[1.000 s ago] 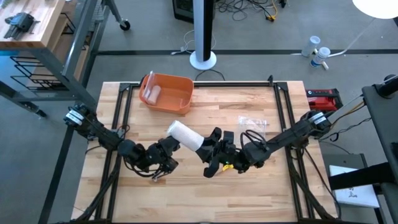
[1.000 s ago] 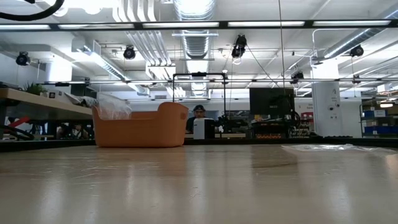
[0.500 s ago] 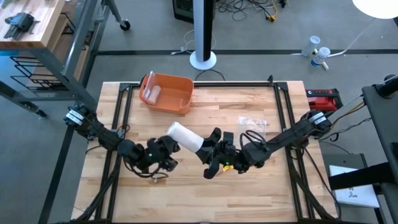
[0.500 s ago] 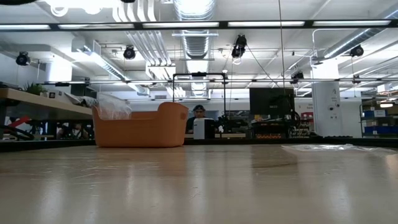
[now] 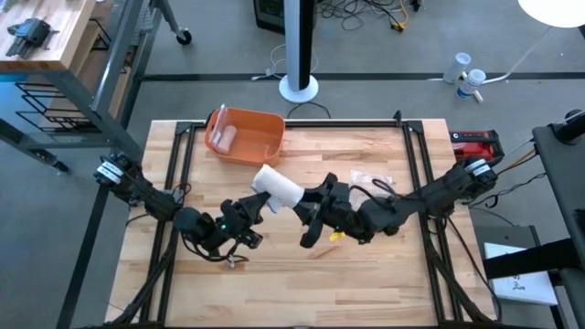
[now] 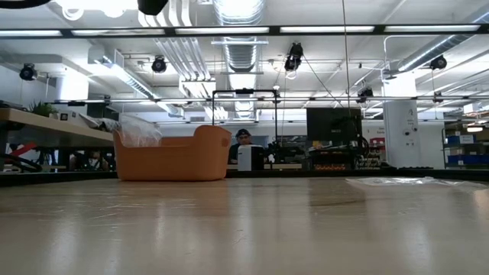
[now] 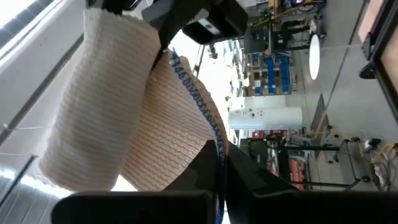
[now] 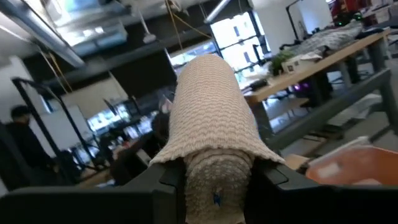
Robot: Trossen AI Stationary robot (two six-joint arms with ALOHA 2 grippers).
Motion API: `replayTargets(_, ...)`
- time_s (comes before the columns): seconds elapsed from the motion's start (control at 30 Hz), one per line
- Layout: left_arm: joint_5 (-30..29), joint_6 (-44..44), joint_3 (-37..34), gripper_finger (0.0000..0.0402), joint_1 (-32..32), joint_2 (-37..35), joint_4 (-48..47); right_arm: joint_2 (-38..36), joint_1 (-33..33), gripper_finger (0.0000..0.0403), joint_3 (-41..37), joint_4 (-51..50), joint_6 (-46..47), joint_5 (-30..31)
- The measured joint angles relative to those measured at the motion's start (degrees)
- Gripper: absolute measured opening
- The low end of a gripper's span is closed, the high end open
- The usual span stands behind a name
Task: Roll bandage
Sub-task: Roll the white bandage
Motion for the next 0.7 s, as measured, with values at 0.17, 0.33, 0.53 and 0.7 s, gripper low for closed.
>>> replayTargets(0.17,-0.04,-1.58,-0.02,0.0002,0.04,0.00,-0.22,-1.92,-2.27,0.0094,0.00,-6.73,0.73,-0.12)
replayTargets(0.33,-0.41,-1.60,-0.07,0.0002,-0.09,0.00,-0.14,-2.13,-4.87,0.0090,0.66,-13.92,0.28,-0.32)
replayTargets(0.53,-1.83,-1.21,-0.08,0.0002,-0.22,0.00,1.17,-2.52,-7.16,0.0093,2.40,-24.44,-0.95,-0.60)
replayTargets(0.7,-1.99,-0.21,0.08,0.0002,-0.21,0.00,1.33,-2.98,-7.60,0.0092,5.39,-35.04,-1.53,-1.36)
